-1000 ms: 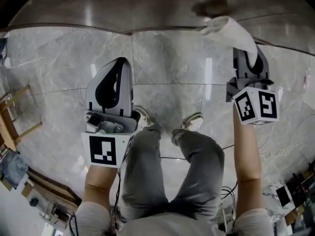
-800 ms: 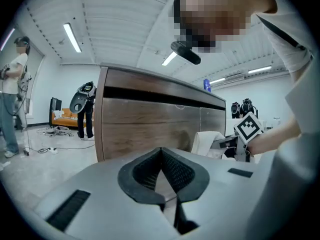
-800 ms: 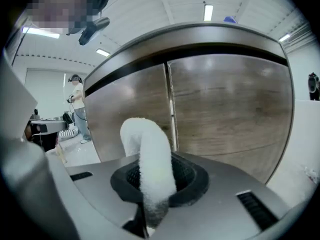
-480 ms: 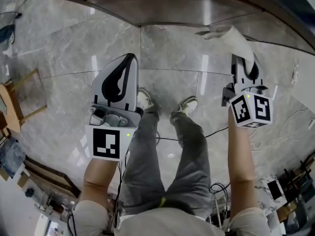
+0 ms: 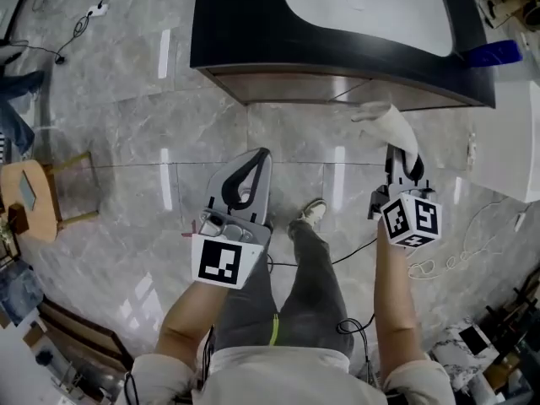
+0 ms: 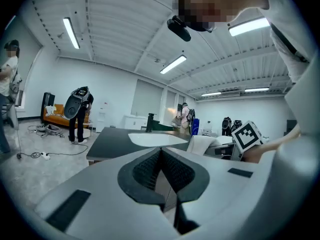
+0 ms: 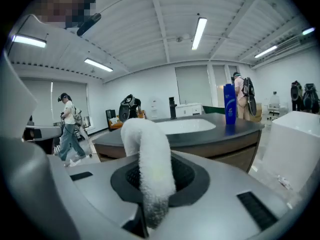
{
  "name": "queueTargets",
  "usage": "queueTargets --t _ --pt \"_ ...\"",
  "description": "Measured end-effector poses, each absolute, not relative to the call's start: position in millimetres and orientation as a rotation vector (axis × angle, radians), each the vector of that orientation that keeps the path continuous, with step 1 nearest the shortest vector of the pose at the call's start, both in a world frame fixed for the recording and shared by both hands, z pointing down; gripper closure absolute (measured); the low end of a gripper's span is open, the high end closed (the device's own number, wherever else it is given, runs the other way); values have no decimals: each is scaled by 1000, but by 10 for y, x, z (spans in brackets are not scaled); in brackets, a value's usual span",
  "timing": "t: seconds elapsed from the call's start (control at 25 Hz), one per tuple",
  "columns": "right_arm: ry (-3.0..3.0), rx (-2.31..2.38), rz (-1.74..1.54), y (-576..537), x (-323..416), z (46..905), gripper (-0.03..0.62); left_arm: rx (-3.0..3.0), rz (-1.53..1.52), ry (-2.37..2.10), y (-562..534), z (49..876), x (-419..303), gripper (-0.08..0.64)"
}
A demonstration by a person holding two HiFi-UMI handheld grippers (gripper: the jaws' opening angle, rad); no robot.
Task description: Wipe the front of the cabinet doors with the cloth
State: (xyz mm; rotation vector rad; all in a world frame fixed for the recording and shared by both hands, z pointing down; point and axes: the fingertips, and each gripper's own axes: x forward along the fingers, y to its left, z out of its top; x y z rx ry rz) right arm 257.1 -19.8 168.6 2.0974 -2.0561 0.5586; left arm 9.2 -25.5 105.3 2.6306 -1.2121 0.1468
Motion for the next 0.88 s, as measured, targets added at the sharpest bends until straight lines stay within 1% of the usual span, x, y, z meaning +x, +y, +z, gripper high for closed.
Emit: queueTargets --t 0.2,0.36,0.56,0.88 --pt "-2034 2179 505 -30 2530 651 523 2683 130 -1176 -117 121 -19 541" --pt "-2052 2213 436 34 2515 -145 523 2710 61 -1209 -137 -604 -94 541" --pt "-2149 2204 310 59 2238 -1079 523 2767 -40 -1250 -128 -1454 -202 541" --pt "-2327 2202 115 327 2063 -2342 523 2877 -156 -1429 -126 -2656 -499 541"
